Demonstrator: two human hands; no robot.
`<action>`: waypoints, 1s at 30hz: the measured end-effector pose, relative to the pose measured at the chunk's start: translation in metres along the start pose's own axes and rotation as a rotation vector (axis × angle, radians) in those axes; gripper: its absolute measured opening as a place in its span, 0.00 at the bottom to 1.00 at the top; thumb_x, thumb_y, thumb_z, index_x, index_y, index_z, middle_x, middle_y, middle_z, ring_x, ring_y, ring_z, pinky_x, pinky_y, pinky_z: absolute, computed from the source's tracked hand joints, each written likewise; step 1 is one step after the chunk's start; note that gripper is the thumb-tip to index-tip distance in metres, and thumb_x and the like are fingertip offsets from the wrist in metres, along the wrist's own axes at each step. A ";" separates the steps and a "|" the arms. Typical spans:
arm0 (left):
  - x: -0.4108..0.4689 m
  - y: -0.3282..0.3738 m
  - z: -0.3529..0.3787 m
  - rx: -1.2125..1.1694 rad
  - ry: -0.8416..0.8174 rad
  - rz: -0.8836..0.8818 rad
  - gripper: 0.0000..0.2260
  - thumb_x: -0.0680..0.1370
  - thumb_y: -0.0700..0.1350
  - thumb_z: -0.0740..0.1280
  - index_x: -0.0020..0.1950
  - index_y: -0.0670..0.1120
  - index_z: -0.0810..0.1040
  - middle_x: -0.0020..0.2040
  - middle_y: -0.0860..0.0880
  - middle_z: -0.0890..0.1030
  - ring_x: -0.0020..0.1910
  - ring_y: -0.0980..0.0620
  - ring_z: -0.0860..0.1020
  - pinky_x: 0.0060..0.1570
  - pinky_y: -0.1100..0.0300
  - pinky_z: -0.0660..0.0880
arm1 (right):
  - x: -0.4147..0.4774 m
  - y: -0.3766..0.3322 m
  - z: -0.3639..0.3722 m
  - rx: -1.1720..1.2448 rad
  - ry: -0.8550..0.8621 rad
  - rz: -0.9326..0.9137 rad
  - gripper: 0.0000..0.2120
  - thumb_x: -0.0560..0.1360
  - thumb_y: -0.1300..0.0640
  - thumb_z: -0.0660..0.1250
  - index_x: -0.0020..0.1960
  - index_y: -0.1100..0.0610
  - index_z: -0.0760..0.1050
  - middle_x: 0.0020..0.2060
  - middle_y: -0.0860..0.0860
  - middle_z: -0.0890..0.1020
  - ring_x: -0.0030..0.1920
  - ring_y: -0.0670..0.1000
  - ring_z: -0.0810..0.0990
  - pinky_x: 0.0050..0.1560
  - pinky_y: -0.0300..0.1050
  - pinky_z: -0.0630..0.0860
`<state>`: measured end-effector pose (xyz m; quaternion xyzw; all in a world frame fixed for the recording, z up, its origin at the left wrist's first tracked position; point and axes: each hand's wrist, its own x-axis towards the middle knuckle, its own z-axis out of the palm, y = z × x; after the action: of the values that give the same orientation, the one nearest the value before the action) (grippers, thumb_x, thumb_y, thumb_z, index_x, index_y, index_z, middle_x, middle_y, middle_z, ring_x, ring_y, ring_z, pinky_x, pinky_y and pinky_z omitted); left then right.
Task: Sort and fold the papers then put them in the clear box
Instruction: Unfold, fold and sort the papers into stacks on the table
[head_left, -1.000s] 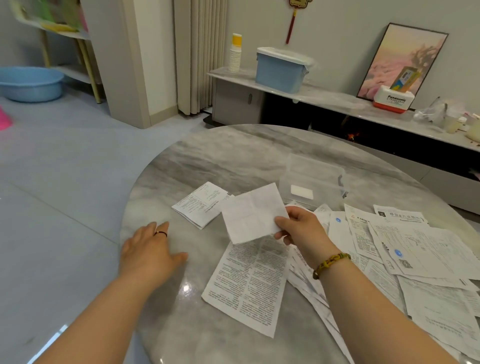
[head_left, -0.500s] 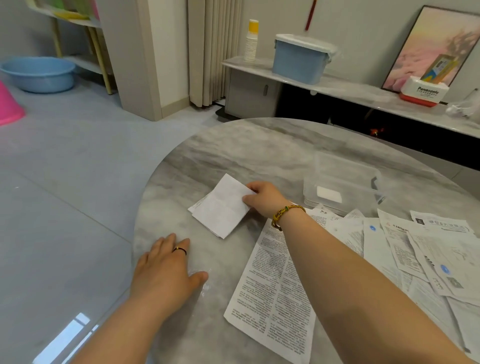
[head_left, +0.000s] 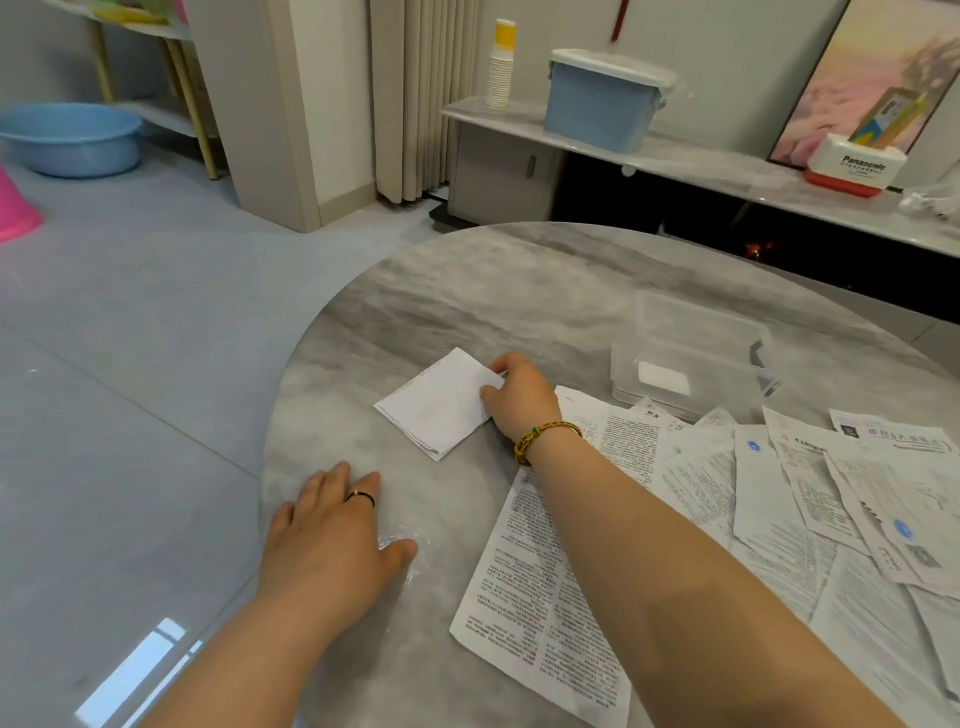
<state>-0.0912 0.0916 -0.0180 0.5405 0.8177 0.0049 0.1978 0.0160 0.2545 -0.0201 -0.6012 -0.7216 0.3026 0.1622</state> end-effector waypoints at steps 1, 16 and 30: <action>0.000 0.000 0.000 0.001 -0.001 -0.001 0.32 0.78 0.60 0.56 0.76 0.50 0.45 0.77 0.49 0.43 0.76 0.49 0.43 0.74 0.55 0.47 | 0.000 0.000 0.001 -0.010 0.008 -0.002 0.13 0.77 0.60 0.58 0.62 0.58 0.68 0.58 0.56 0.77 0.57 0.57 0.75 0.49 0.42 0.68; 0.001 0.012 -0.003 -0.048 0.022 0.033 0.30 0.78 0.57 0.57 0.75 0.51 0.49 0.76 0.48 0.40 0.76 0.49 0.42 0.73 0.55 0.46 | -0.006 0.002 -0.006 -0.281 0.303 -0.196 0.13 0.77 0.58 0.58 0.60 0.56 0.73 0.65 0.52 0.67 0.65 0.53 0.62 0.61 0.41 0.56; -0.042 0.096 0.026 -0.237 0.064 0.620 0.21 0.79 0.53 0.57 0.73 0.56 0.59 0.75 0.59 0.52 0.74 0.59 0.53 0.69 0.68 0.50 | -0.143 0.127 -0.128 -0.165 0.278 0.125 0.13 0.76 0.58 0.63 0.59 0.58 0.74 0.60 0.53 0.74 0.63 0.52 0.69 0.58 0.39 0.65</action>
<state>0.0160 0.0892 -0.0075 0.7364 0.6139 0.1770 0.2226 0.2219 0.1594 0.0157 -0.6922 -0.6758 0.1657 0.1913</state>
